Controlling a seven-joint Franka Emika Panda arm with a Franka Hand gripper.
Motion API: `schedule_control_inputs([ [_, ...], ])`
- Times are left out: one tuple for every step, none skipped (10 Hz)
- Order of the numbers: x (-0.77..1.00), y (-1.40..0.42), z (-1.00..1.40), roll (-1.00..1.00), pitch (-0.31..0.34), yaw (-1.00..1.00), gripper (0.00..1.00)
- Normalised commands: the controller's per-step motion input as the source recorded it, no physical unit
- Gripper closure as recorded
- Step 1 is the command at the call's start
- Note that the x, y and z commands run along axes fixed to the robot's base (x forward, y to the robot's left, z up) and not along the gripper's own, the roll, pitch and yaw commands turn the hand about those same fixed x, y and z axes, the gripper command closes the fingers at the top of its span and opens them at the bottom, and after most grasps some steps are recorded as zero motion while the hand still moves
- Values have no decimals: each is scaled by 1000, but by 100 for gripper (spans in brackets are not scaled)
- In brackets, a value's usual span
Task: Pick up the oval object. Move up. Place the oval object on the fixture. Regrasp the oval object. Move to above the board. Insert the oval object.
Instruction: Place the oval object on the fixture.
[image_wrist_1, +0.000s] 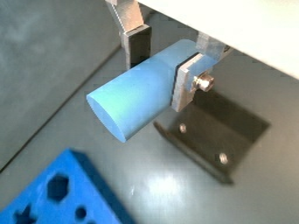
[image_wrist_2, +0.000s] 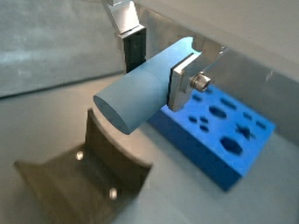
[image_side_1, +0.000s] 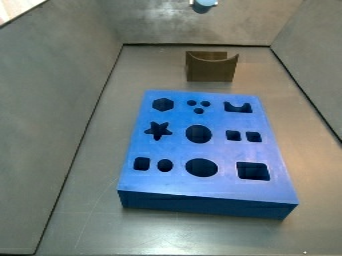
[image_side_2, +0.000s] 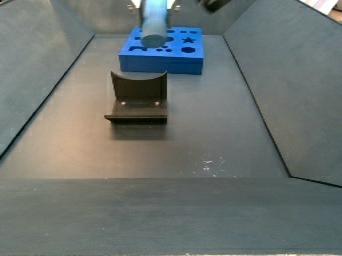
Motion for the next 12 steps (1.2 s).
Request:
schedule_control_inputs([
  [484,38,-26,-919,-115,19,100],
  [415,42,-23,-808,-72,28,100],
  [291,45,-22,-592,-7,30,100],
  [196,47,-20,-419,31,22,100],
  [79,32,-10,-251,58,2,100],
  [117,133,-1000,-1000,264,43,100],
  [126,137,-1000,-1000,271,-5,100],
  [135,137,-1000,-993,299,-54,100],
  [150,135,-1000,-802,287,-131,100],
  [154,139,-1000,-645,244,-181,100],
  [159,141,-1000,-482,189,-220,100],
  [171,133,-1000,-280,121,-242,100],
])
